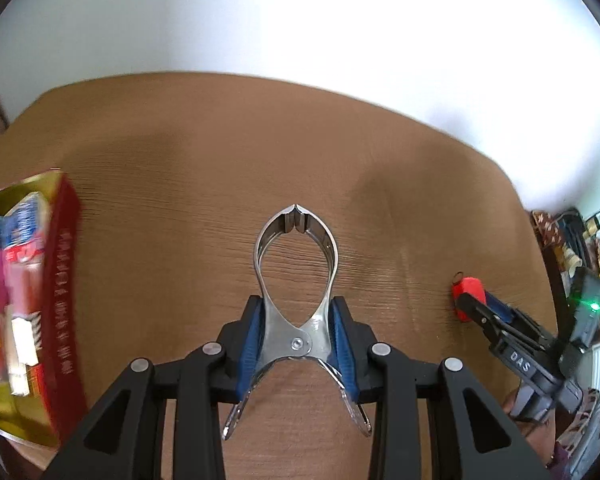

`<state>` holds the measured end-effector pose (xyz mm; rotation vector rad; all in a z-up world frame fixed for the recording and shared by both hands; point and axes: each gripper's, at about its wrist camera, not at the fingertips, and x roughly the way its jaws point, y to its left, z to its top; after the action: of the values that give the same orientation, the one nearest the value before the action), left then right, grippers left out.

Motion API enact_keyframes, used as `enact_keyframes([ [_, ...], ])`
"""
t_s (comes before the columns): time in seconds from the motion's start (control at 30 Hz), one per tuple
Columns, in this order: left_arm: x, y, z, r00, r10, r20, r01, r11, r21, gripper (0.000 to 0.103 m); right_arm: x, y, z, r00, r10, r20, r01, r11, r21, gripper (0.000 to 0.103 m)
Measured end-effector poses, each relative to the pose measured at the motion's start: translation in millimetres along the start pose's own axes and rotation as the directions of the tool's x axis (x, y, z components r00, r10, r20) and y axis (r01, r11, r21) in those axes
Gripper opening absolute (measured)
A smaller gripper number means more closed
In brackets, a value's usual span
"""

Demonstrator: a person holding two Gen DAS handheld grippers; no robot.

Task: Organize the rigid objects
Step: 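Close the left tool on the metal clip while right holds the red tag, then carry the keychain into the tin with both tools and release it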

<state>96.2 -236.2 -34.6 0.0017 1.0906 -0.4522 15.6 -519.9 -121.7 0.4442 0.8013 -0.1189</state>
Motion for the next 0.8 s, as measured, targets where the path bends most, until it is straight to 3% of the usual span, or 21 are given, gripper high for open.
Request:
enact_keyframes([
  [0.17,-54.7,42.2,-19.1,0.998,0.037,0.043,-0.035,0.999,-0.041,0.034,-11.1,9.5,-1.9,0.999,0.049,0.007,-0.049,0.999,0.021,0.046],
  [0.33,-98.7,116.9,-26.7,0.984,0.171,0.048,-0.165,0.981,-0.098,0.034,-25.2,32.3,2.8,0.993,0.115,0.013,-0.115,0.993,0.014,0.046],
  [0.4,-101.2,150.9,-30.2,0.97,0.241,0.033,-0.236,0.964,-0.12,0.034,-29.4,47.5,4.6,0.99,0.142,0.018,-0.142,0.99,0.003,0.046],
  [0.53,-87.1,199.4,-29.9,0.963,0.27,-0.015,-0.268,0.949,-0.167,0.034,-38.2,76.7,6.2,0.982,0.186,0.008,-0.186,0.982,-0.042,0.046],
  [0.8,-52.1,206.8,-21.1,0.964,0.264,0.003,-0.26,0.953,-0.157,0.036,-48.3,141.3,3.1,0.966,0.256,-0.037,-0.258,0.955,-0.144,0.046],
])
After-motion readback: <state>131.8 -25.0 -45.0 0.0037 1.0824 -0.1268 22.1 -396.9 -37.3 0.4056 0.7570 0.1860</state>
